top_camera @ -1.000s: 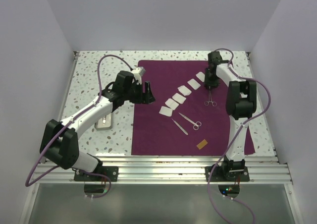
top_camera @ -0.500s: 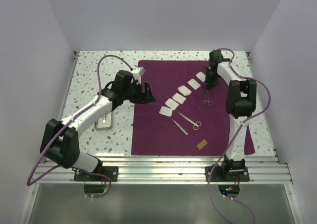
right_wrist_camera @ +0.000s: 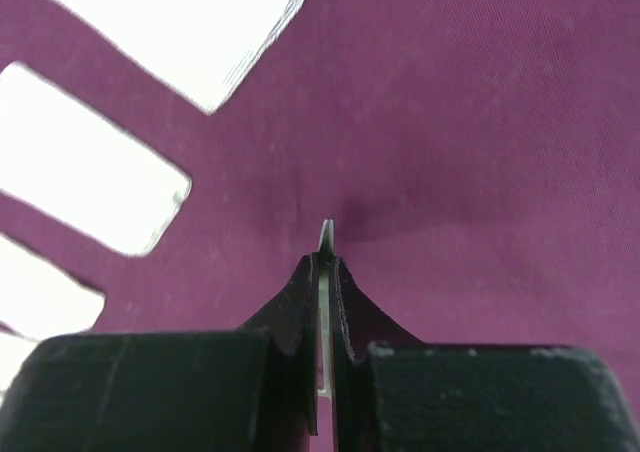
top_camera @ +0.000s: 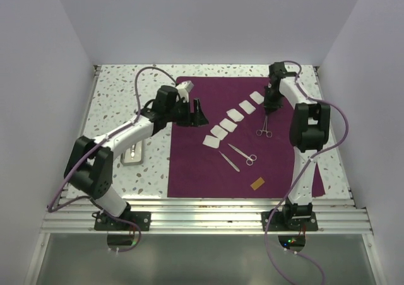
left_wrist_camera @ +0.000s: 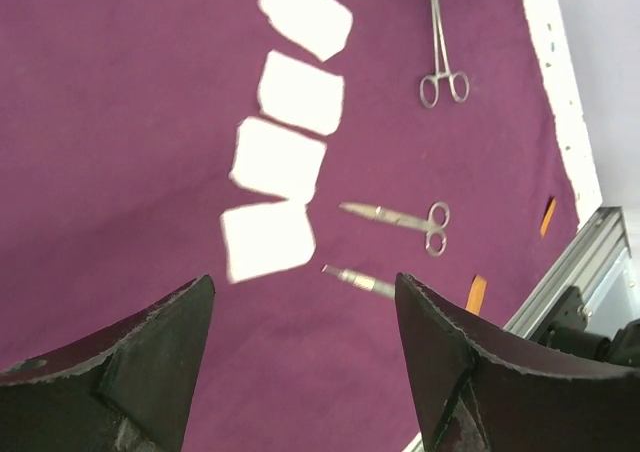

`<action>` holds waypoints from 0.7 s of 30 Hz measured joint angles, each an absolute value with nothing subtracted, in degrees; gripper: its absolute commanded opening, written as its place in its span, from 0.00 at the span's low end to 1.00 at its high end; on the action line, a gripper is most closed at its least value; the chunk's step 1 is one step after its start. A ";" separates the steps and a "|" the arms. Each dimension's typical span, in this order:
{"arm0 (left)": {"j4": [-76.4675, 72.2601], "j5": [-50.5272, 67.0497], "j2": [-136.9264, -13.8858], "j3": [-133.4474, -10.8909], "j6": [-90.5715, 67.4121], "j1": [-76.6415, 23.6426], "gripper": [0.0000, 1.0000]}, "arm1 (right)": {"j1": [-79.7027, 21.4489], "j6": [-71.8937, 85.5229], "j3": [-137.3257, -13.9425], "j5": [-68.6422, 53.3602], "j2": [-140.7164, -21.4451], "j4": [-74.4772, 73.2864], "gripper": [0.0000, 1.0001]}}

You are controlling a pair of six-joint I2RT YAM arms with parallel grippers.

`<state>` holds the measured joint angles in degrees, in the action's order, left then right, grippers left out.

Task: Prepare the surgical pack

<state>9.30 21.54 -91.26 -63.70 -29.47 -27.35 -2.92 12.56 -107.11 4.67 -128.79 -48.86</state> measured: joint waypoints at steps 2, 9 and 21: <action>4.99 21.76 -94.98 -64.90 -30.79 -28.80 0.76 | -2.92 12.58 -105.71 4.27 -126.93 -48.82 0.00; -6.11 22.55 -110.08 -73.52 -31.48 -35.59 0.73 | -2.92 12.58 -99.68 1.89 -120.62 -47.92 0.00; -12.64 24.77 -129.91 -92.14 -31.97 -40.80 0.73 | -2.92 12.84 -92.68 -1.93 -117.23 -45.54 0.21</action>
<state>-12.64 24.77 -129.91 -92.14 -31.97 -40.80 -2.92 12.84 -92.68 -1.93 -117.23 -45.54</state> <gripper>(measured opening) 0.731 0.062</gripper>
